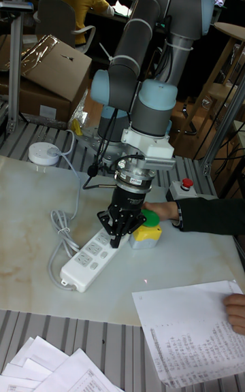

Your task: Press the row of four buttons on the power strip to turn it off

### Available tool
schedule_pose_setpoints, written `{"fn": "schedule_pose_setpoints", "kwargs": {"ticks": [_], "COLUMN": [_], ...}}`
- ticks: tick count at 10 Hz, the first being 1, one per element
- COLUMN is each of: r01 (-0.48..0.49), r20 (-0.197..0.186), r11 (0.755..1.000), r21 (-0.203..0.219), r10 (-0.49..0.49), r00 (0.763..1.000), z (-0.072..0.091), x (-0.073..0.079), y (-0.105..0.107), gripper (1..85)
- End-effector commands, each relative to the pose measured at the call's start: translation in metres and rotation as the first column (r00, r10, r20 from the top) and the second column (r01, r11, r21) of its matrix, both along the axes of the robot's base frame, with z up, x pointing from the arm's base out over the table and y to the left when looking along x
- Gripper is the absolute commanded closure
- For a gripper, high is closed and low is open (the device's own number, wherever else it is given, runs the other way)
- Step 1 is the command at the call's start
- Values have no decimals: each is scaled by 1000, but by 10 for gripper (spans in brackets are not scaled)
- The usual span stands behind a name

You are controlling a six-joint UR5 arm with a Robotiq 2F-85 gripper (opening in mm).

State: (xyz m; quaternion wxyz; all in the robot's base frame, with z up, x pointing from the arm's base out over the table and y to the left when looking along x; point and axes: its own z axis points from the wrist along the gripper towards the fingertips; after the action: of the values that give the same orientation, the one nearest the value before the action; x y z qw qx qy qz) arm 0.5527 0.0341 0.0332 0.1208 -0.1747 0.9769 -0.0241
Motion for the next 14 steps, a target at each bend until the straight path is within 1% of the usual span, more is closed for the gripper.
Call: {"fn": "schedule_pose_setpoints", "kwargs": {"ticks": [1,3,4,5,6,7,8,9,11,12,14], "r01": [2,2,3,3,5,7,0,3,9,6,1], "r20": [12,21,27,24,1,-23,-42,-43,-36,-33,-8], "r11": [1000,1000,1000,1000,1000,1000,1000,1000,999,1000,999], "r21": [11,22,20,20,15,10,24,31,32,25,33], "r10": [-2,-2,-4,-4,-5,-7,1,-1,-8,-5,-1], "r00": [1000,1000,1000,1000,1000,1000,999,999,999,999,1000], "z": [-3,-7,-8,-5,8,27,41,44,40,38,25], "x": [-2,0,0,-2,-8,-15,-18,-20,-22,-20,-9], "y": [-4,-1,0,2,0,-2,-2,0,3,2,6], "gripper": [847,847,847,847,847,847,847,847,847,847,847]}}
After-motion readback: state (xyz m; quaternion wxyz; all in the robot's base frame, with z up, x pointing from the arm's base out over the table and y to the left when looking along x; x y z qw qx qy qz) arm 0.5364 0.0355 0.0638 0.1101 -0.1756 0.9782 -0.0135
